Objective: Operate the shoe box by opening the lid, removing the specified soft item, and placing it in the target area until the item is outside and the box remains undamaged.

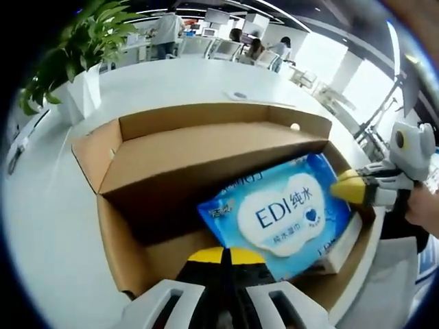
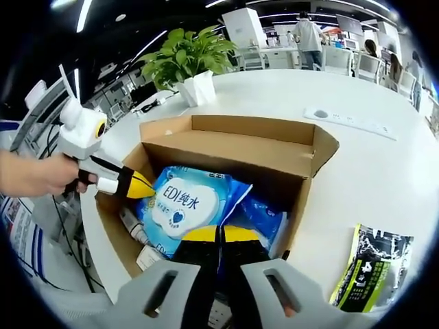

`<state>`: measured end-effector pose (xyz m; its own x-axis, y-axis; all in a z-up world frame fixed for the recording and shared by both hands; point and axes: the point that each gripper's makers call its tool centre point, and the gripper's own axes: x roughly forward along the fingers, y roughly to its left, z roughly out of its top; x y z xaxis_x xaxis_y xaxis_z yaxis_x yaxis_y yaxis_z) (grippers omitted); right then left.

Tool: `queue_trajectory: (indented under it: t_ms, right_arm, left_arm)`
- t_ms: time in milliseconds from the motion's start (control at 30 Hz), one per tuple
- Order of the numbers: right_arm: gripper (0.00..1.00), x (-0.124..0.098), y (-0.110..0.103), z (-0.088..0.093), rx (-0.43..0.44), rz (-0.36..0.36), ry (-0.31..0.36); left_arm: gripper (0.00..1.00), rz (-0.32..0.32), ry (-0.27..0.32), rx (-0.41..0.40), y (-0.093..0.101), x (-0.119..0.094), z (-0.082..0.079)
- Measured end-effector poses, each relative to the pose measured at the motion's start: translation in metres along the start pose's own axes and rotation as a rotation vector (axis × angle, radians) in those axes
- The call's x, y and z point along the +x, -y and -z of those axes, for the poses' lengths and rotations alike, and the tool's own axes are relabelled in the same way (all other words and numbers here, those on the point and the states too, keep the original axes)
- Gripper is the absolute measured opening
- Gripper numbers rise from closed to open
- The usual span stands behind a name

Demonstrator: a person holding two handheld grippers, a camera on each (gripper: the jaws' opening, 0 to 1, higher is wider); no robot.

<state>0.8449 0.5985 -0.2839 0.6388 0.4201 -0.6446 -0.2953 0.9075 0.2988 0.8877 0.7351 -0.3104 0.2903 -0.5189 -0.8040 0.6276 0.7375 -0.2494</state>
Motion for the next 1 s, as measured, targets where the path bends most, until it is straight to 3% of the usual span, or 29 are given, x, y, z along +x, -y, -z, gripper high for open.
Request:
queue_trajectory:
  t_ms: [467,1000]
  right_arm:
    - [0.00,-0.001,-0.001,-0.010,0.008,-0.009,0.008]
    - [0.00,-0.023,-0.009,-0.028,-0.029,-0.020,0.037]
  left_arm:
    - [0.00,-0.006,0.019,-0.001,0.003,-0.020,-0.006]
    - [0.00,-0.015,0.051,0.003,0.019,-0.048,-0.016]
